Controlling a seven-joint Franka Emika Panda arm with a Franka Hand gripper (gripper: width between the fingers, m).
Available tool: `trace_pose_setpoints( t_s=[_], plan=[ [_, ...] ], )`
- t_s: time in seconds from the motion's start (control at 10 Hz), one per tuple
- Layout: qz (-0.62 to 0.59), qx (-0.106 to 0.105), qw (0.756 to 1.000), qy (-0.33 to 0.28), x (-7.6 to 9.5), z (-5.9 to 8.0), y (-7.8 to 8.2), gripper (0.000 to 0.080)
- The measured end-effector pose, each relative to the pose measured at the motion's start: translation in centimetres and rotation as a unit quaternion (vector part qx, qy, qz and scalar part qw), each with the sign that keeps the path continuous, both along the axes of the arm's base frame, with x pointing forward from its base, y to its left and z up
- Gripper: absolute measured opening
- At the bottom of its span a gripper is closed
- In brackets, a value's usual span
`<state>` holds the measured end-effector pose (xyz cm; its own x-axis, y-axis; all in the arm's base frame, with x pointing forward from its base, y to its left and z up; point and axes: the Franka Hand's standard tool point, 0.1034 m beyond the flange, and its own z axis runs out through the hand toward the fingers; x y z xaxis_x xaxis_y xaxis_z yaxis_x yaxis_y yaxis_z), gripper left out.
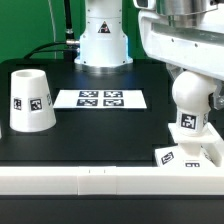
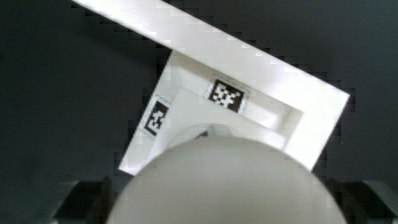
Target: Assemble lamp
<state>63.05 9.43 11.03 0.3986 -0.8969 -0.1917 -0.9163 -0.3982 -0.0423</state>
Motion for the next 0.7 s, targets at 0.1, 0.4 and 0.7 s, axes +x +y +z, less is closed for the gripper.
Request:
trace_pose_setpoints(
  t_s=[0.1, 0.4, 0.7],
  plan=[
    [0.007, 0.000, 1.000, -0.002, 0.01, 0.00, 0.05, 0.0577],
    [0.078, 0.002, 0.997, -0.016, 0.02, 0.03, 0.02, 0.0690],
    [0.253, 0.003, 0.967, -0.045, 0.06, 0.20, 0.03, 0.0699]
  ],
)
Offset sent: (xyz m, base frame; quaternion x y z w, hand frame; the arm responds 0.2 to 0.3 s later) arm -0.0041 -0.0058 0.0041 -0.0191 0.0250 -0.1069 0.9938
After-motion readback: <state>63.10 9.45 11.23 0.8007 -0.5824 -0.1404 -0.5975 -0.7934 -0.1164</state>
